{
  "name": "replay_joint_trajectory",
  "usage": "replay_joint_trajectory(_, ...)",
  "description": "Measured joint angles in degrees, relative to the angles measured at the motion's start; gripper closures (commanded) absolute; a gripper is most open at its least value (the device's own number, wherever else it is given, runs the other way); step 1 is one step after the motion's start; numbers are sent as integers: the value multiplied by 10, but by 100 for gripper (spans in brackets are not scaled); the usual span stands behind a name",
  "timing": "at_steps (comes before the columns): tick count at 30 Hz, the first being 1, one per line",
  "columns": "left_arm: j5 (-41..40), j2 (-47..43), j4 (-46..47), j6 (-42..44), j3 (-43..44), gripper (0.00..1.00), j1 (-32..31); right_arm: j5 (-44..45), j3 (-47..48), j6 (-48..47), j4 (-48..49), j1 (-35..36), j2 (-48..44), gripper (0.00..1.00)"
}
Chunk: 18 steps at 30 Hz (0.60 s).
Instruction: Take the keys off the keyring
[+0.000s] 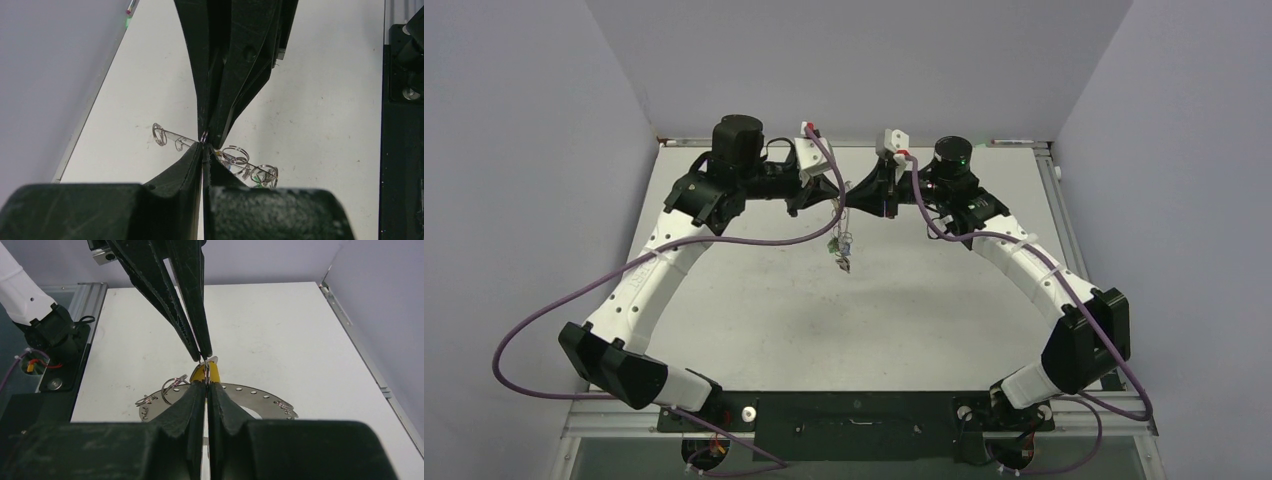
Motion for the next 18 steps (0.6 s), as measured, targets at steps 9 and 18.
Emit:
replay_joint_trajectory(9, -6, -1, 23, -33, -14, 100, 14, 27, -58, 108, 179, -23, -23, 95)
replay_joint_trajectory(18, -5, -11, 61, -56, -32, 72, 26, 28, -70, 137, 244, -26, -25, 95)
